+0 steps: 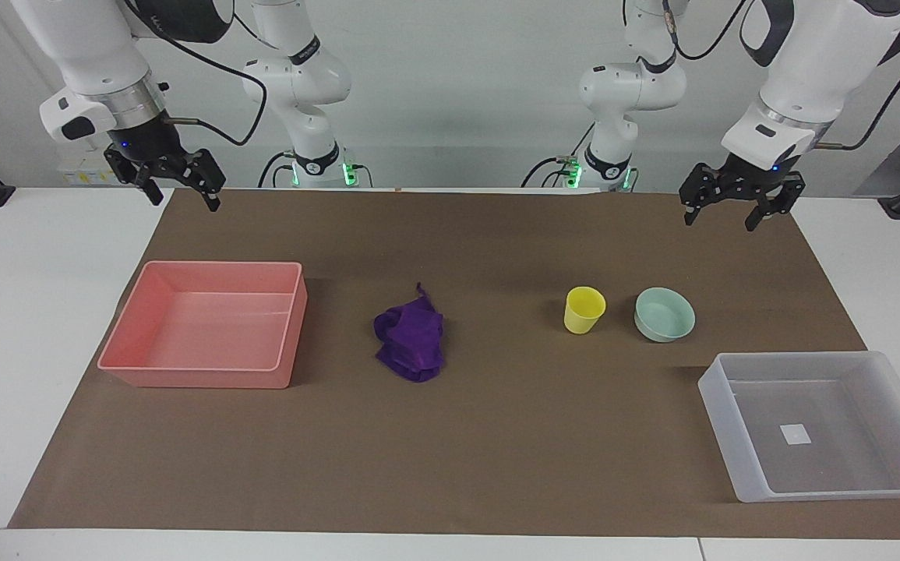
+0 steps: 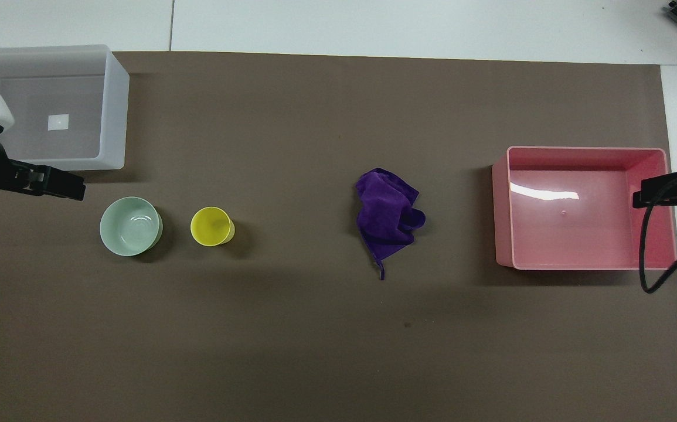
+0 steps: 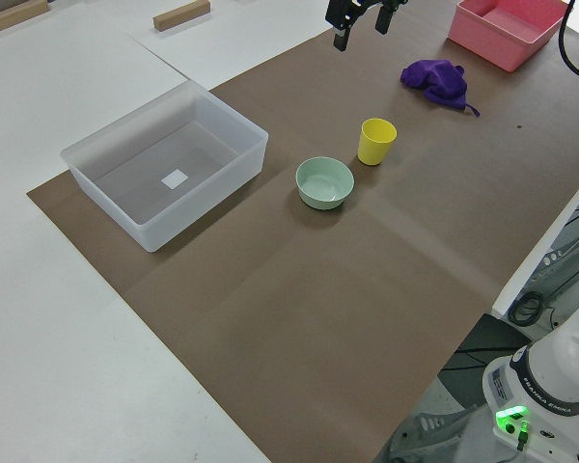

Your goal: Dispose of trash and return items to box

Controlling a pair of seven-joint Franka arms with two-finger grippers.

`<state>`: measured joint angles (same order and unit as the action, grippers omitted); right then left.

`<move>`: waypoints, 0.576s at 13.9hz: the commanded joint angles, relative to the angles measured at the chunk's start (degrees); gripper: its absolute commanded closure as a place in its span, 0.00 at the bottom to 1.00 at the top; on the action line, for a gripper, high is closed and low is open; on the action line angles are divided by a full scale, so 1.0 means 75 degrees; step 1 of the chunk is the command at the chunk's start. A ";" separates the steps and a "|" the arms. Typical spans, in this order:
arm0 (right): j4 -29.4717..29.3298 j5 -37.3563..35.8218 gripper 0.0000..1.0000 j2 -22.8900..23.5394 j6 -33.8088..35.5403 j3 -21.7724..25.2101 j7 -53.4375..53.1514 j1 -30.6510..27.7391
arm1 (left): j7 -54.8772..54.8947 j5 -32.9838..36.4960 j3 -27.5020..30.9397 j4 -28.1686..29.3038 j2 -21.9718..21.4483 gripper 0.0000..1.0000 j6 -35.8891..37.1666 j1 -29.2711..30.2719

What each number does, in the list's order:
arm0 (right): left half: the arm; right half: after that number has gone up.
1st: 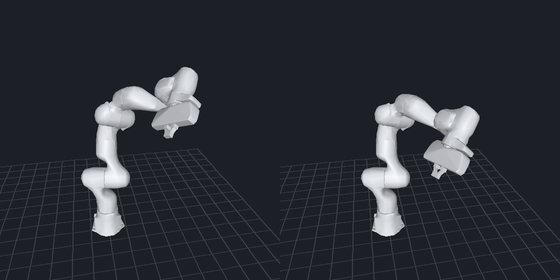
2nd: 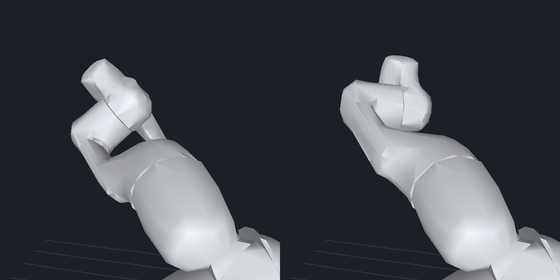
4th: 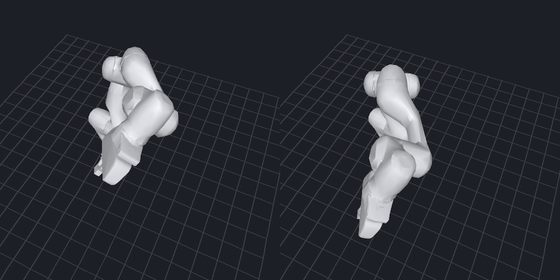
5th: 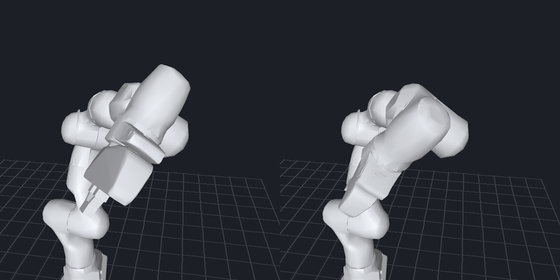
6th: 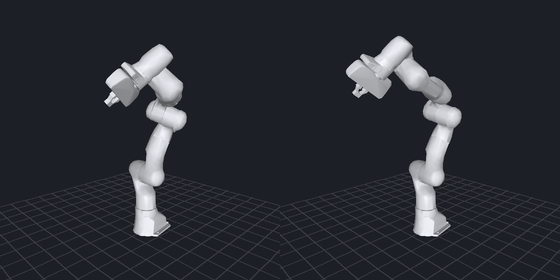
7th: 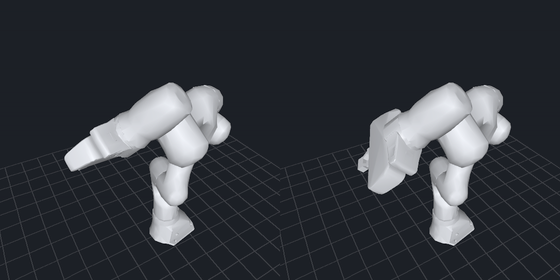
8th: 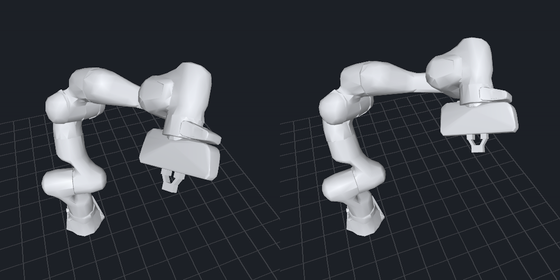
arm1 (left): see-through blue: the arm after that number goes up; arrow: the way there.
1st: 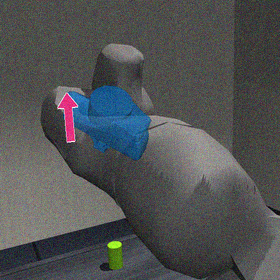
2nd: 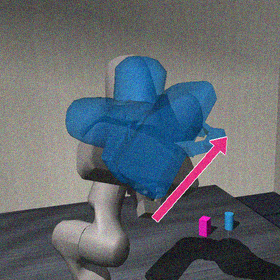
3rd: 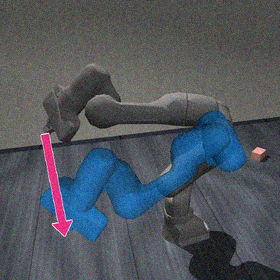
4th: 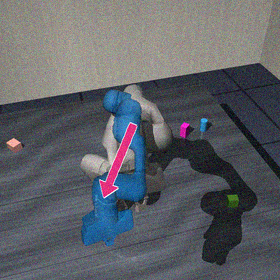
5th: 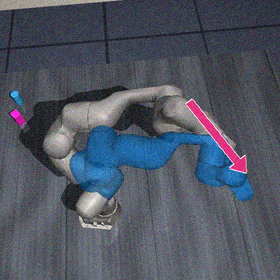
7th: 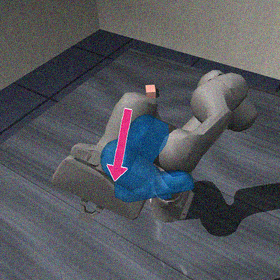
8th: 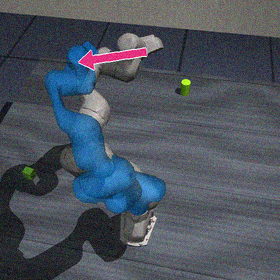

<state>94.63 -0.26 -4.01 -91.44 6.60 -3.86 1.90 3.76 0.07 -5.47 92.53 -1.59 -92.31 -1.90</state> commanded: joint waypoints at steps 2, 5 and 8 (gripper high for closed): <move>0.0238 -0.0012 0.00 -0.0227 -0.0018 -0.0025 0.0304 -0.0066 | -0.0044 -0.0057 0.0074 0.0073 -0.0081 0.00 0.0120 -0.0039; 0.0226 -0.0012 0.00 -0.0227 -0.0018 -0.0025 0.0304 -0.0066 | -0.0044 -0.0057 0.0074 0.0096 -0.0093 0.00 0.0132 -0.0098; 0.0296 -0.0012 0.00 -0.0239 -0.0042 -0.0025 0.0292 -0.0054 | -0.0068 -0.0045 0.0062 0.0389 -0.0198 0.00 -0.0183 -0.0098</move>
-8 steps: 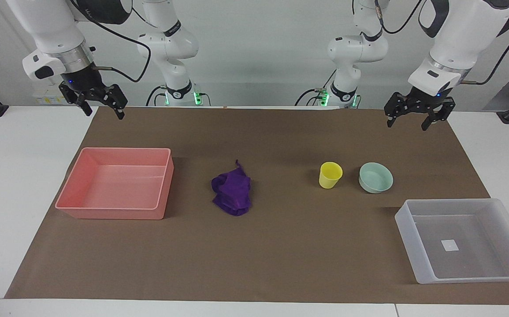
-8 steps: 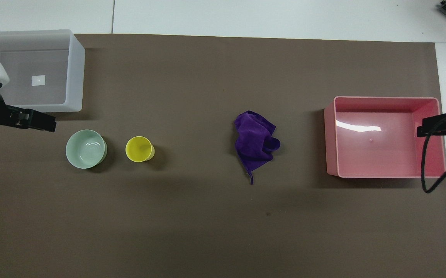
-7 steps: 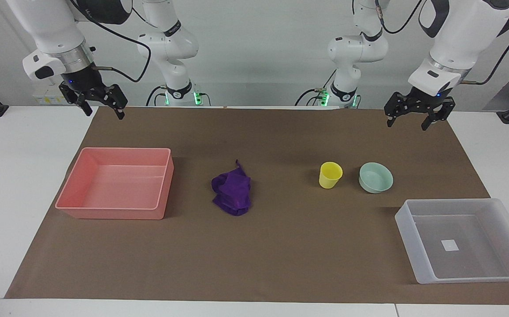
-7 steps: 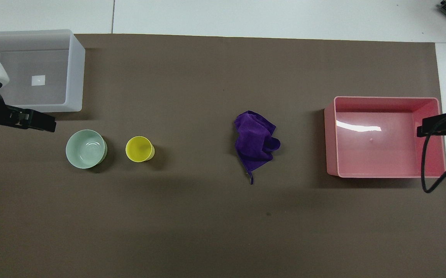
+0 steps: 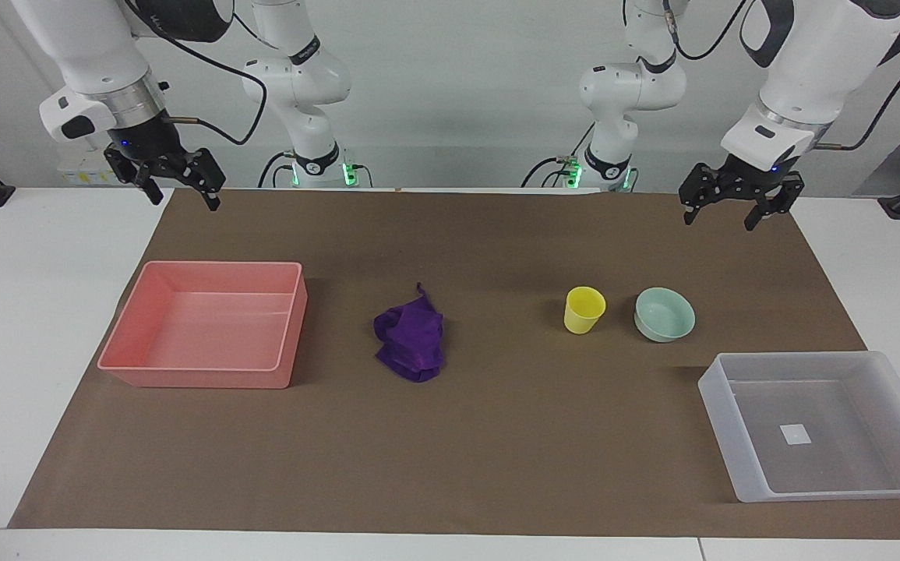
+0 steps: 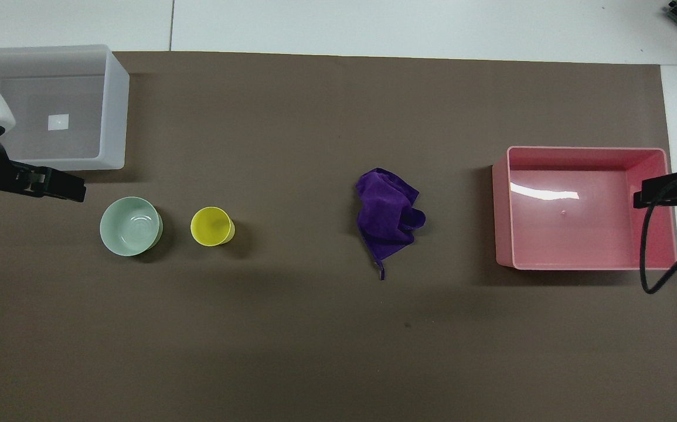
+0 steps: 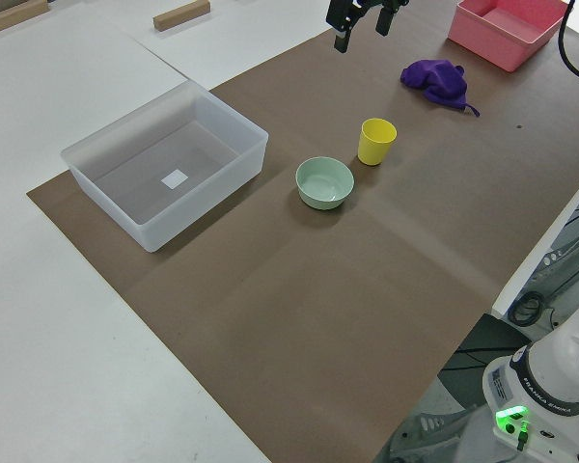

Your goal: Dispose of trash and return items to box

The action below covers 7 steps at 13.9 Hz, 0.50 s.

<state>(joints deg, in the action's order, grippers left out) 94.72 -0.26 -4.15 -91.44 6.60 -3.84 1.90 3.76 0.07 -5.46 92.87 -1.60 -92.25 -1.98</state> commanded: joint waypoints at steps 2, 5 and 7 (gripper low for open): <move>0.0285 -0.0012 0.00 -0.0221 -0.0042 -0.0025 0.0336 -0.0019 | -0.0044 -0.0045 0.0060 0.0682 -0.0314 0.00 -0.0670 -0.0076; 0.0484 -0.0047 0.00 -0.0326 -0.0077 -0.0036 0.0360 0.0040 | -0.0009 -0.0057 0.0071 0.1198 -0.0502 0.00 -0.1210 0.0030; 0.0693 -0.0105 0.00 -0.0384 -0.0112 -0.0048 0.0419 0.0051 | 0.0003 -0.0057 0.0094 0.1432 -0.0502 0.00 -0.1410 0.0042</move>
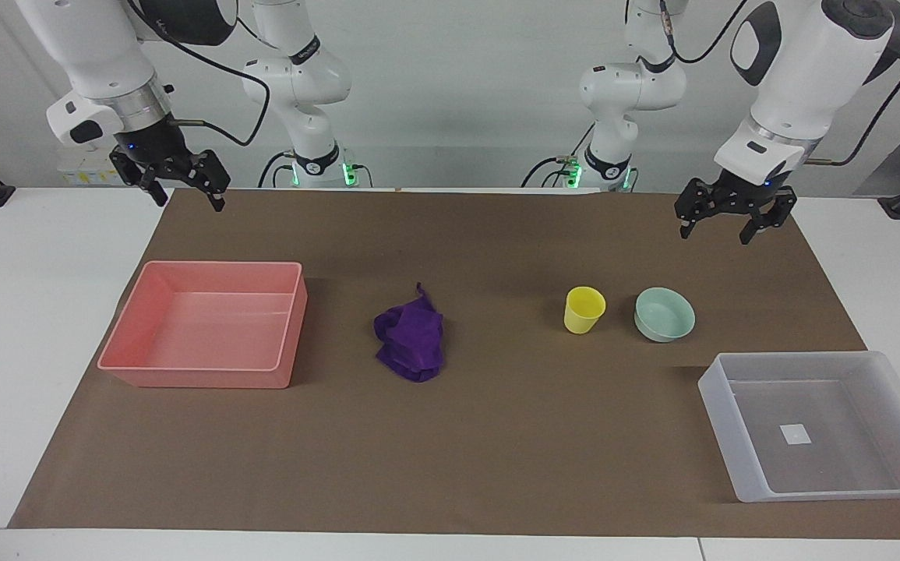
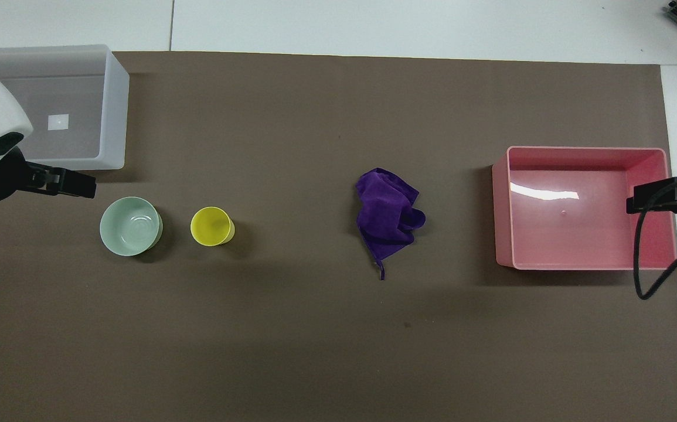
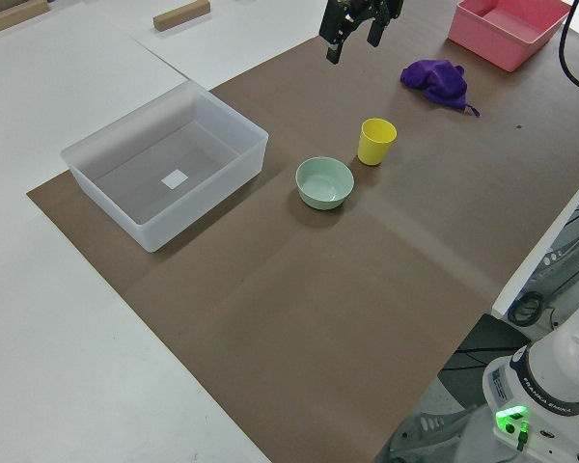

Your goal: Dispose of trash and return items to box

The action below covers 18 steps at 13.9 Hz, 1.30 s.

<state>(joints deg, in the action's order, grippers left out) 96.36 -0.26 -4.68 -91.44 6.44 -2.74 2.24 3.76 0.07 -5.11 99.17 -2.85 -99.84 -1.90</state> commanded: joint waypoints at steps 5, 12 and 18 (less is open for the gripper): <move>0.1881 -0.0035 0.00 -0.0502 -0.2113 -0.0226 0.0671 0.0472 | 0.0108 -0.0057 0.0095 0.1717 -0.0382 0.00 -0.1603 0.0205; 0.1884 -0.0035 0.00 0.0985 -0.4048 -0.0249 -0.1145 0.1926 | 0.0120 -0.0057 0.0095 0.3182 -0.0184 0.00 -0.3360 0.0499; 0.1497 -0.0024 0.00 0.2169 -0.4938 -0.0261 -0.2200 0.2923 | 0.0108 -0.0057 0.0095 0.3663 0.0344 0.00 -0.4311 0.0791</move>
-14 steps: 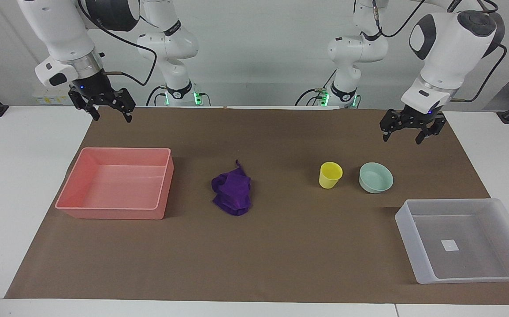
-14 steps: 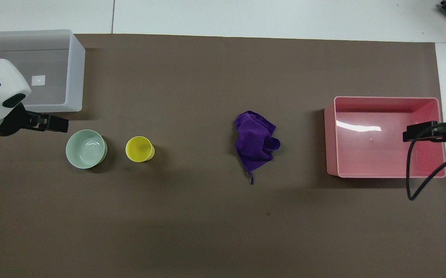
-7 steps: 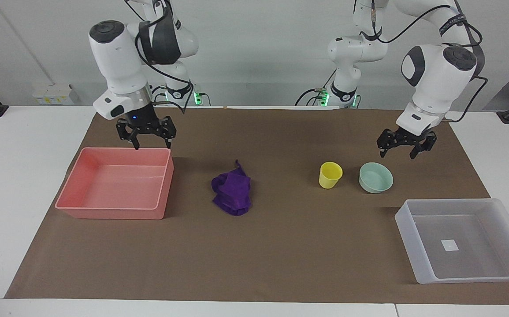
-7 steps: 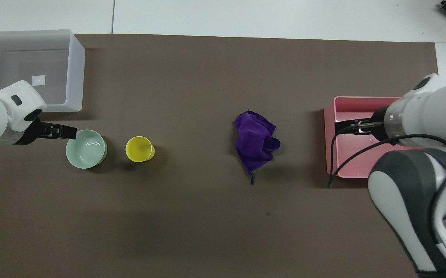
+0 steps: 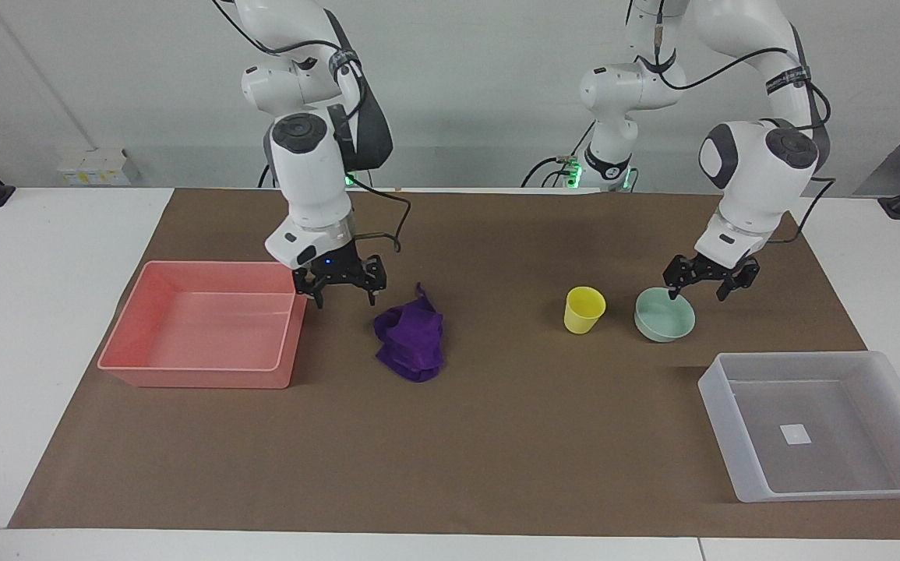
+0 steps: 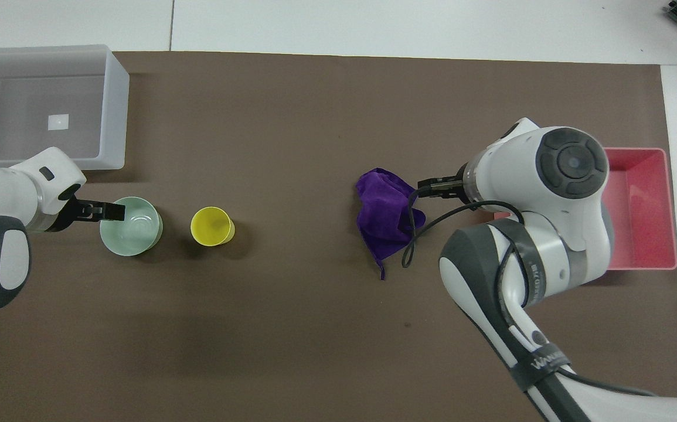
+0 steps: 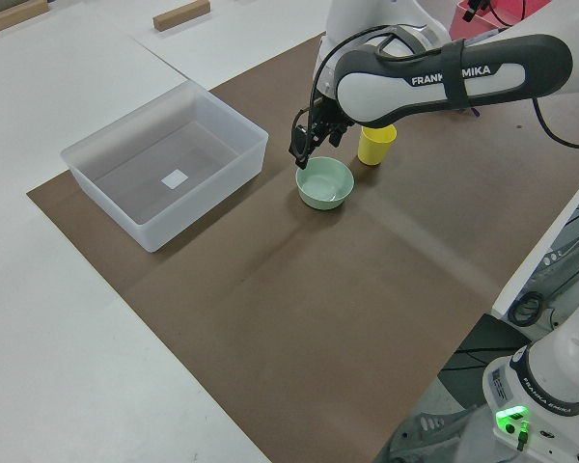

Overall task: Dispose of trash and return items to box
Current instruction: 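Reach the left gripper to the green bowl while the right gripper reaches the purple cloth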

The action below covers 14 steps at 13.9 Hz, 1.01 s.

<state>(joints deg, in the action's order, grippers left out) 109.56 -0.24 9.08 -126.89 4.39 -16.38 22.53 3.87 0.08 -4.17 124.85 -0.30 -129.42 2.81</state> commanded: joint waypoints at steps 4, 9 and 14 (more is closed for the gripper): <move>-0.0275 -0.0003 0.00 0.0804 -0.0834 0.0012 -0.0452 0.0534 | 0.0069 -0.0069 -0.0041 0.0322 0.0367 0.00 -0.0813 0.0211; -0.0264 0.0288 0.00 0.1378 -0.1537 -0.0139 -0.0358 0.0675 | 0.0069 -0.0267 -0.0042 0.0333 0.0754 0.17 -0.0990 0.0211; -0.0147 0.0407 0.00 0.1672 -0.2007 -0.0210 -0.0066 0.0734 | 0.0069 -0.0338 -0.0053 0.0486 0.0754 0.41 -0.1002 0.0246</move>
<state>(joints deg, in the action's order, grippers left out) 108.65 1.57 21.00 -140.86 2.95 -18.74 28.23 3.86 -1.29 -4.16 126.92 5.99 -135.41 4.05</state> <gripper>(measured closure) 0.000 0.295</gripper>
